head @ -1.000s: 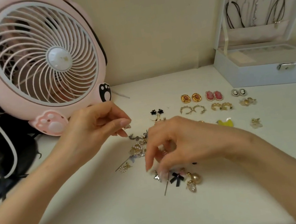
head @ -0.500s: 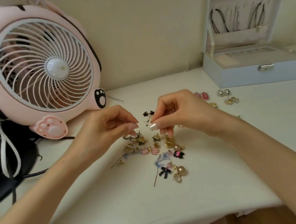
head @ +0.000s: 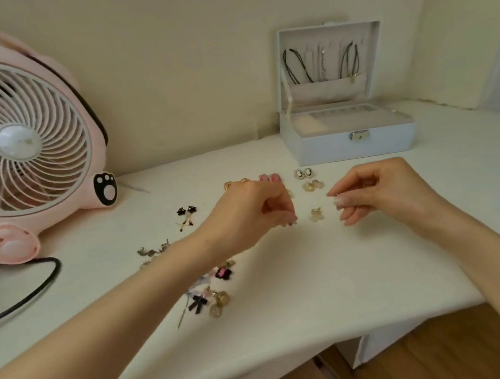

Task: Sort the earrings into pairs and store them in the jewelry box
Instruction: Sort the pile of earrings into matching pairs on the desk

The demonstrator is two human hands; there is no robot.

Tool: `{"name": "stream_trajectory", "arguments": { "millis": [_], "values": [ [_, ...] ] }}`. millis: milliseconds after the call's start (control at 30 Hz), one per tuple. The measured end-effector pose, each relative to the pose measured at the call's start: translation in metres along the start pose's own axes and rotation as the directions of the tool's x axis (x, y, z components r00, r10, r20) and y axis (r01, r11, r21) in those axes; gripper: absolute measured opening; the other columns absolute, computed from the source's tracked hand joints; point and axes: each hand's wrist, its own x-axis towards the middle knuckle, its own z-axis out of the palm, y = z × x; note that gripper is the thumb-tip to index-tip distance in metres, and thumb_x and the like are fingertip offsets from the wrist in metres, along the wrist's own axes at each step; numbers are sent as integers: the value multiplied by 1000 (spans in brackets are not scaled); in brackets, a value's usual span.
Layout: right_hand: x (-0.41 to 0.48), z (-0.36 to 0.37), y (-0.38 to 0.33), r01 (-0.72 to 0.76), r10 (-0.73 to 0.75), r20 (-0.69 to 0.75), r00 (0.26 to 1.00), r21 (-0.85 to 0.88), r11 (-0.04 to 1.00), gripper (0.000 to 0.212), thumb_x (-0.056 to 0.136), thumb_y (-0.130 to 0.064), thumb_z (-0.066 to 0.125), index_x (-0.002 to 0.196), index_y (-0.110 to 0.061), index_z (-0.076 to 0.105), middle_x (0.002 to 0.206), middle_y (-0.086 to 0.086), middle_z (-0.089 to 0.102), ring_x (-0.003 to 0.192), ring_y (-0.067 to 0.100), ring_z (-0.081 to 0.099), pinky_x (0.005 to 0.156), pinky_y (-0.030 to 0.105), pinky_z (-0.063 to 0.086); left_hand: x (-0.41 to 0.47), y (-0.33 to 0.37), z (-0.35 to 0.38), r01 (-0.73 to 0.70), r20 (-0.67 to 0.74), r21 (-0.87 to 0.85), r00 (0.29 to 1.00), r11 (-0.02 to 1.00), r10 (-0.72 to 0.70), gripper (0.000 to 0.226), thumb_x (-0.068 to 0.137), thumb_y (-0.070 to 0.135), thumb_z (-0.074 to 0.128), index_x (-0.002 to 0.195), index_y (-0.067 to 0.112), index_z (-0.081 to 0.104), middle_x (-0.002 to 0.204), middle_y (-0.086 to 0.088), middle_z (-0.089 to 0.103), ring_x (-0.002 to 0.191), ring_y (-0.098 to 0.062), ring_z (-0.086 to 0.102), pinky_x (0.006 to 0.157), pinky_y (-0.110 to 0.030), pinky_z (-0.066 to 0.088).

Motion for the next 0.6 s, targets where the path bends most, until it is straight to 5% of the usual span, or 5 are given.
{"name": "stream_trajectory", "arguments": {
  "millis": [67,200,333,600],
  "values": [
    [-1,-11,11,-26,26,-15,1000,-41,999,18,71,14,70,79,-2,70,64,10,68,56,17,66,54,20,54,18,4,14,-22,2,23,1000,999,22,2,82,15,67,82,14,69,75,7,66,69,-6,58,75,-27,48],
    [4,-24,26,-70,58,-71,996,-171,983,20,66,9,76,76,-7,73,68,4,70,57,1,64,56,9,46,50,17,36,-37,18,108,999,993,35,5,81,15,65,83,17,68,82,6,71,77,-7,58,71,-28,46],
    [11,-27,37,-111,88,-98,991,-264,958,21,66,2,80,72,-16,74,65,-5,70,57,-4,61,58,4,42,73,27,53,-67,75,338,996,939,44,10,82,24,64,90,21,69,86,9,59,85,-10,44,52,-24,17],
    [21,-18,44,-91,46,-133,990,-353,931,13,68,-6,79,79,-14,76,71,-2,70,66,5,60,57,4,40,92,17,65,-113,109,415,991,903,74,13,84,28,64,95,23,68,102,0,59,106,-22,45,76,-28,25]
  ]
}}
